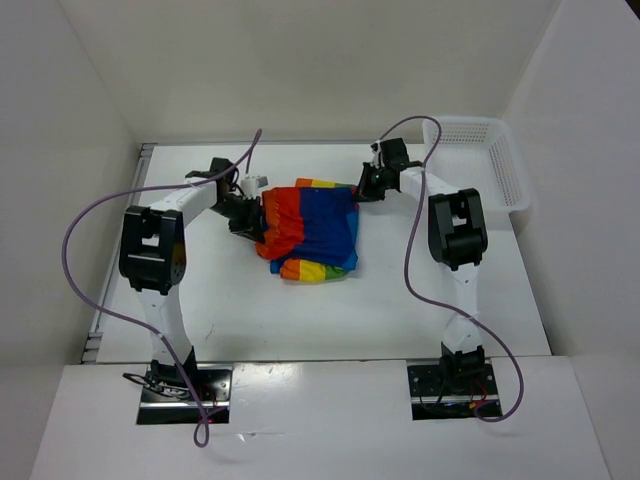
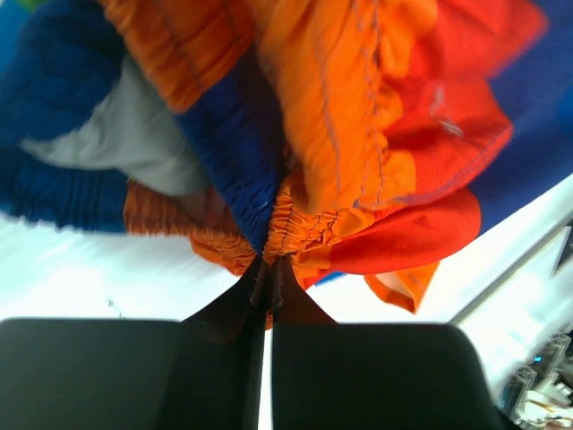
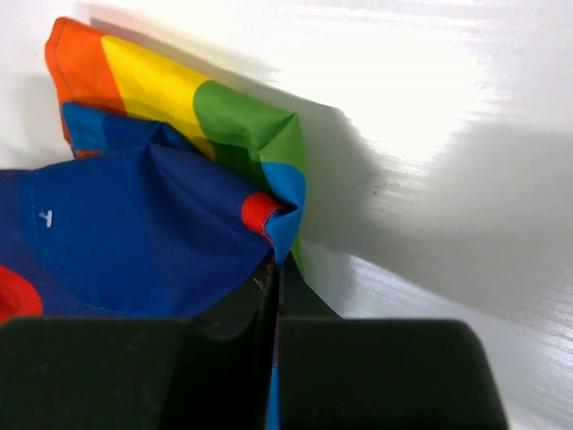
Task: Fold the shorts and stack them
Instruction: Fold the shorts
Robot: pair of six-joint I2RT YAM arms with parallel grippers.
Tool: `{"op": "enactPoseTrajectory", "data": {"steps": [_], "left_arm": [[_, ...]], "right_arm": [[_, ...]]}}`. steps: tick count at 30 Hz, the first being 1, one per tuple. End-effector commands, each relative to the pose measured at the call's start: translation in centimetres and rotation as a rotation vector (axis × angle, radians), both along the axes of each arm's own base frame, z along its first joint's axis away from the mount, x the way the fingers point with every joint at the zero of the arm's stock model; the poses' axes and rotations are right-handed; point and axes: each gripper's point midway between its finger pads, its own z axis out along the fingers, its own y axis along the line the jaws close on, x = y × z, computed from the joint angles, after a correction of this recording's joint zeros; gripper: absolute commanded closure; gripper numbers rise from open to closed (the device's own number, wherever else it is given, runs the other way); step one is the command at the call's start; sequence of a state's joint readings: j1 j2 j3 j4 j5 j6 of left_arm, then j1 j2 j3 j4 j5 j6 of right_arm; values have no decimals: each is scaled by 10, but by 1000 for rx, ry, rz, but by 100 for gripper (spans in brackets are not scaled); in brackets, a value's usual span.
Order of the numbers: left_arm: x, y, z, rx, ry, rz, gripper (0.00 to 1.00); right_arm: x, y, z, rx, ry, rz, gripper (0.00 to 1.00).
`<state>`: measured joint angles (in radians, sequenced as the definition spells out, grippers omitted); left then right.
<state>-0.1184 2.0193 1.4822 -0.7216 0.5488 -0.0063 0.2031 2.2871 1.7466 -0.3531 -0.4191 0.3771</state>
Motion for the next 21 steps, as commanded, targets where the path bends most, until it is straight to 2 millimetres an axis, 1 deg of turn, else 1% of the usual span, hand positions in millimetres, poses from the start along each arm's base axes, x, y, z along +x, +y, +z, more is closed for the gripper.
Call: {"op": "enactPoseTrajectory", "data": {"steps": [1,2,3,4,5,6,7,8,9,11,12,13,14,15,16,17,18,19,20,21], "left_arm": [[-15,3,33,-58,-11,5,100],[-23,2,33,-66,1,3,100],[-30,1,34,-78,19,0,100],[-35,1,36,-78,18,0,100],[-44,2,30,-76,43,1,100],[-49,2,29,-75,50,1,100],[-54,3,30,-74,60,2,100],[-57,3,31,-74,57,2,97],[-57,2,33,-86,59,-1,81],[-55,-1,34,-101,48,-5,61],[-51,-1,38,-102,34,-6,55],[-44,0,42,-91,10,-3,46],[-41,2,43,-79,-2,-1,43],[-37,3,45,-68,-14,2,39],[-36,6,47,-48,-28,7,35],[-32,7,54,-41,-55,10,28],[-27,12,65,-32,-95,22,25],[-25,19,68,-11,-114,39,25],[-22,21,80,-4,-162,43,23],[-19,31,85,10,-183,71,21]], "right_arm": [[30,-13,13,-52,-80,-80,100],[30,-13,13,-52,-80,-80,100],[33,-13,17,-49,-91,-80,100],[33,-13,18,-49,-91,-80,100],[33,-12,18,-45,-86,-87,100],[35,-12,21,-42,-95,-87,100],[35,-11,27,-38,-107,-75,99],[34,-9,27,-33,-111,-54,95],[33,-7,33,-25,-119,-48,79],[27,-2,32,-9,-123,16,59],[26,0,37,-4,-138,34,34],[25,1,44,-2,-159,57,26],[26,1,49,-5,-173,63,17],[25,3,61,7,-191,71,12],[25,2,68,2,-212,80,6],[24,1,76,-7,-230,93,4],[22,1,95,-9,-263,99,2],[21,-2,102,-25,-287,105,0],[15,-3,108,-33,-293,114,0],[10,-8,131,-49,-331,113,0]]}}
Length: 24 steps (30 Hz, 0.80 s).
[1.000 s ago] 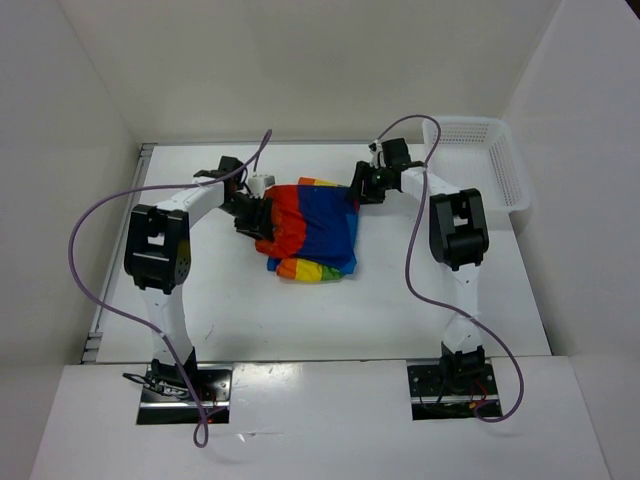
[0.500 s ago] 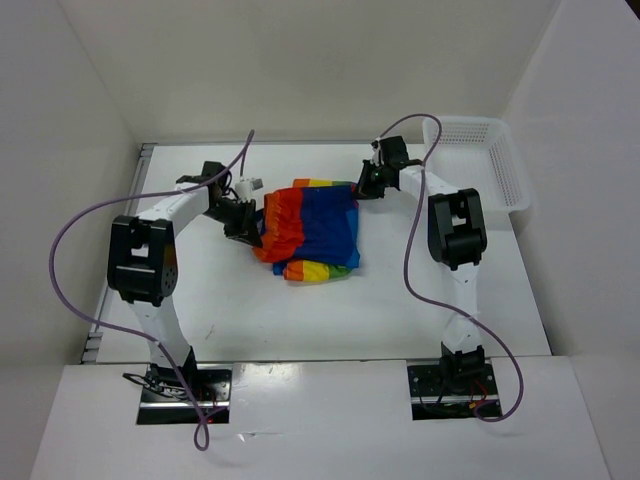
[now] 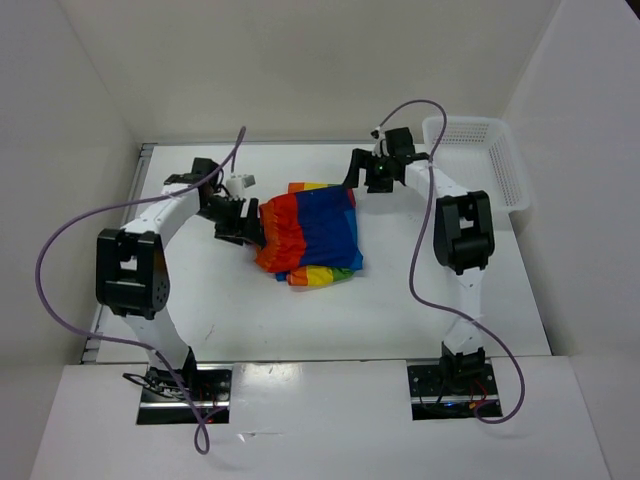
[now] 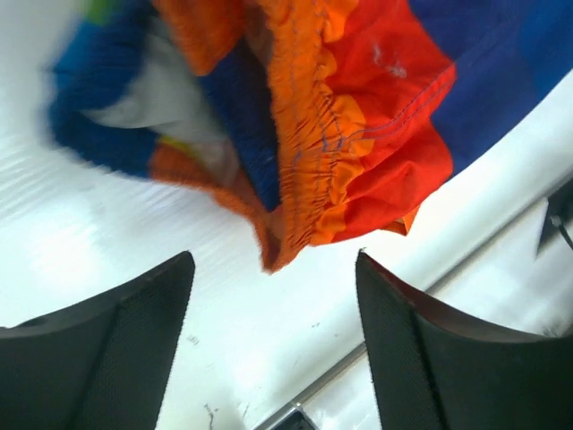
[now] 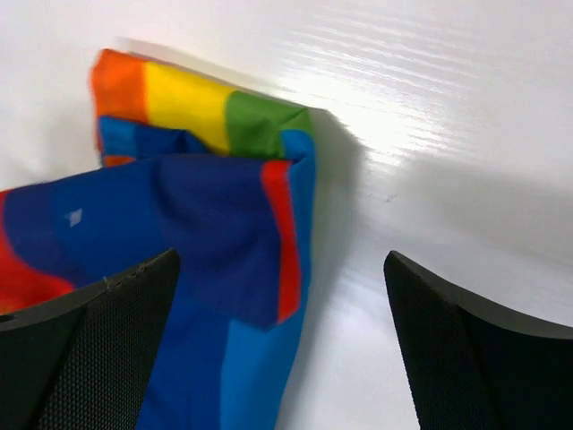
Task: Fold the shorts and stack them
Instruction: Fold the shorts
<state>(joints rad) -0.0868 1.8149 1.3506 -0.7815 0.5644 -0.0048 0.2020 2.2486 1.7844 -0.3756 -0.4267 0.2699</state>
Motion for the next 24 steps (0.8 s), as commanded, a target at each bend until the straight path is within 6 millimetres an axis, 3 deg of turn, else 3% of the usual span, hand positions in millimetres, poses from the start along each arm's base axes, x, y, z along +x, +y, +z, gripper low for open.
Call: {"op": "enactPoseTrajectory", "data": {"steps": [1,2,3,4,5,6,8,10,13,15,16,17,18,22,24], "left_arm": [[28,28,54,65,-218,72,19],[28,36,63,89,-259,97,9],[31,50,64,126,-280,132,9],[39,68,66,227,-321,180,7],[36,83,71,274,-339,219,7],[33,96,65,310,-334,253,6],[23,116,68,392,-354,307,4],[19,131,68,426,-369,349,0],[11,150,72,434,-395,414,0],[9,159,74,415,-401,442,0],[9,169,81,408,-422,474,0],[6,170,80,399,-420,479,0],[8,168,82,388,-430,475,0],[5,171,86,390,-442,486,0],[3,170,82,390,-433,485,0]], "right_arm": [[-3,-9,111,-23,-244,43,0],[-8,-17,114,-73,-269,55,0],[-21,-23,139,-100,-312,68,0],[-29,-24,151,-133,-347,91,0],[-38,-32,149,-225,-381,128,0],[-53,-35,180,-265,-462,146,0],[-71,-60,184,-388,-504,134,0],[-97,-73,213,-425,-586,110,0],[-130,-91,237,-478,-666,85,0],[-144,-102,243,-496,-680,39,0],[-153,-106,232,-506,-662,36,0],[-165,-110,246,-498,-705,5,0],[-172,-115,237,-501,-681,-22,0],[-196,-130,252,-506,-734,-86,0],[-207,-152,252,-530,-729,-147,0]]}}
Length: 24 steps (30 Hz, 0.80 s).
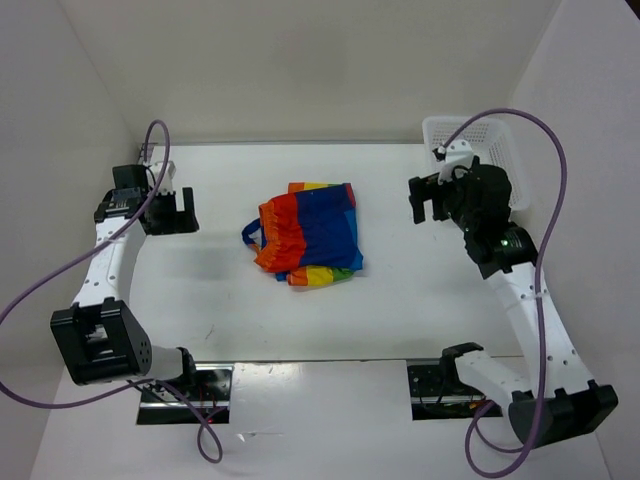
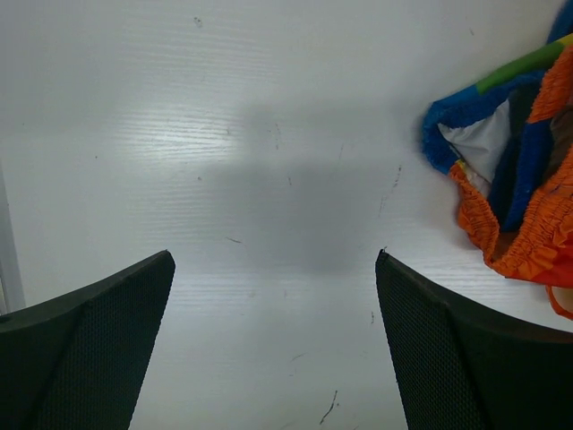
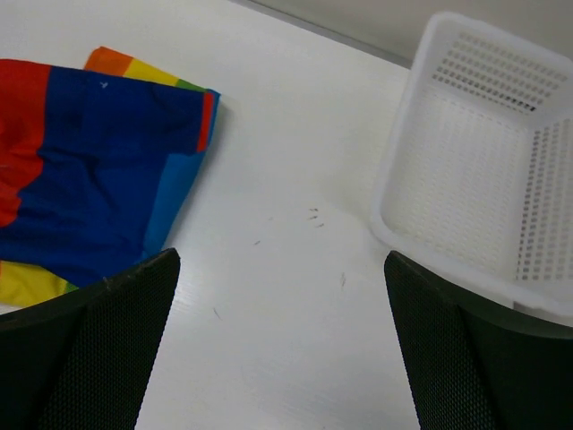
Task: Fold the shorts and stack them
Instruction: Fold the shorts
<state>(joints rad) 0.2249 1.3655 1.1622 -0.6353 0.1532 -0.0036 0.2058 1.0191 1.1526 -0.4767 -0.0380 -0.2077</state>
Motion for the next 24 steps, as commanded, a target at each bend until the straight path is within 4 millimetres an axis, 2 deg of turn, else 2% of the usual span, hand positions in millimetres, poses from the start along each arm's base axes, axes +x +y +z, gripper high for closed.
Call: {"op": "enactPoseTrajectory", "data": {"steps": [1,2,4,5,6,9,10,11,12,14,15,17,18,19,21,24], "left_arm": [[4,-5,10,-4,-55,-22,0],[4,-5,10,-4,-55,-22,0],[4,-6,13,-11,-58,-28,0],[2,-7,16,-13,-51,-28,0],[4,-6,34,-4,-90,-29,0],[1,8,67,80,-175,29,0],[3,22,80,143,-223,83,0],[0,26,83,166,-240,104,0],[-7,28,95,185,-282,119,0],[-22,24,101,188,-298,120,0],[-28,23,101,188,-299,120,0],[-43,20,90,186,-286,119,0],[-47,19,86,185,-280,119,0],[-50,21,81,194,-271,130,0],[-57,21,74,199,-262,136,0],[-59,19,80,201,-316,133,0]], "right_arm": [[-15,-32,16,-18,-65,-110,0],[-22,-39,20,-31,-89,-127,0],[-30,-41,14,-49,-87,-121,0],[-37,-43,20,-55,-109,-119,0],[-40,-40,17,-49,-108,-100,0],[-50,-35,13,-39,-112,-69,0],[-53,-31,12,-32,-113,-46,0],[-56,-30,4,-31,-102,-37,0],[-61,-31,8,-38,-133,-34,0],[-68,-31,-1,-36,-131,-25,0],[-76,-32,3,-31,-161,-26,0],[-84,-31,-4,-28,-162,-15,0],[-93,-32,1,-23,-197,-16,0],[-96,-32,-4,-13,-195,-19,0],[-103,-37,6,17,-246,-55,0],[-103,-39,2,17,-248,-64,0]]}}
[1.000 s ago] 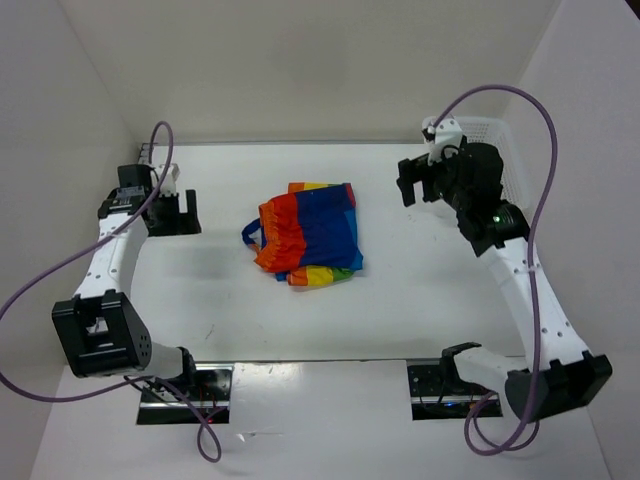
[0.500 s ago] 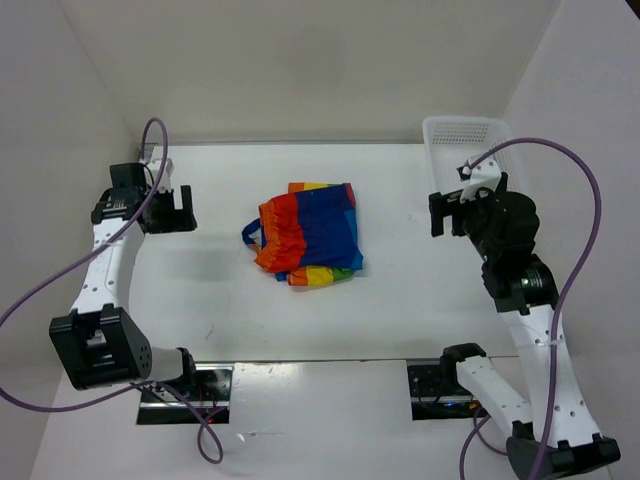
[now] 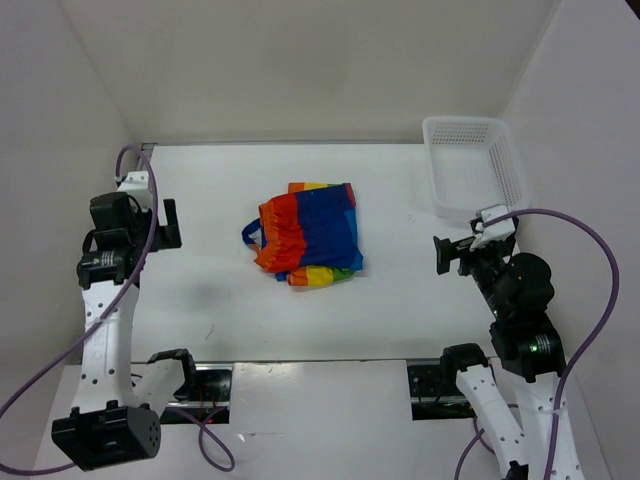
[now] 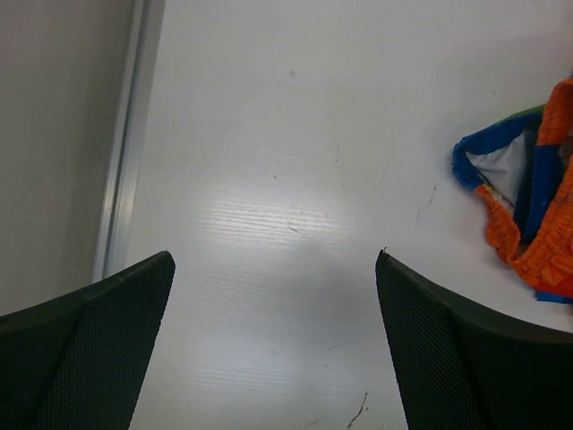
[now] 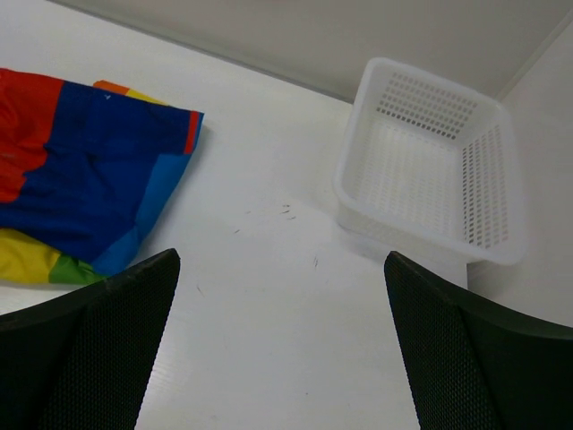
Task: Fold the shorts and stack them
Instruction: Fold the shorts
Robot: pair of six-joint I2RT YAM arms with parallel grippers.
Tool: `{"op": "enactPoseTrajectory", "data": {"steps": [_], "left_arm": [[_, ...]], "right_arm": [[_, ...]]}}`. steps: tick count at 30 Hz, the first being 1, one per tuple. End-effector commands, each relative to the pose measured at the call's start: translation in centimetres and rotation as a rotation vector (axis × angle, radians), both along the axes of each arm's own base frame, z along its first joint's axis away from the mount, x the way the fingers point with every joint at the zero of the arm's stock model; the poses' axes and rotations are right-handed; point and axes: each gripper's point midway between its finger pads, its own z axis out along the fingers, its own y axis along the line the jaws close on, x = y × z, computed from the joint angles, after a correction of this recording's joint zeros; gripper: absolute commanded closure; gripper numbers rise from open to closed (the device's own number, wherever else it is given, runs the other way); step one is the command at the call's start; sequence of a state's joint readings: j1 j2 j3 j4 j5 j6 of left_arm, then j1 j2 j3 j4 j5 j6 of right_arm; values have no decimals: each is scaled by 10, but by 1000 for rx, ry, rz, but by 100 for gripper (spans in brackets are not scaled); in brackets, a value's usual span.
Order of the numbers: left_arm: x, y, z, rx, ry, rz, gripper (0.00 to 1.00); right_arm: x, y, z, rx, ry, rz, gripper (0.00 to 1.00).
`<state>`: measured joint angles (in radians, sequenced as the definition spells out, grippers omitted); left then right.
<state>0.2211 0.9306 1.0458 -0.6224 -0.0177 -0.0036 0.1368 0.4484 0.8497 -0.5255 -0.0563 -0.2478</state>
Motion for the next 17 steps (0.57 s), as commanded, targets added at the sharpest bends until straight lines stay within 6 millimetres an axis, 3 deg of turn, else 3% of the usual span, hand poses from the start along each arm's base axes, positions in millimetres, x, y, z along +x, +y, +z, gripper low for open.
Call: {"op": "enactPoseTrajectory", "data": {"steps": [1,9,17], "left_arm": [[-3,2,-2,19,-36,10,0],[-14,5,-21,34,-23,37,0],[-16,7,-17,43,-35,48,0]], "right_arm": [[4,-5,5,15,-34,-35,0],[1,-9,11,58,-60,-69,0],[4,-7,5,55,-42,-60,0]]}}
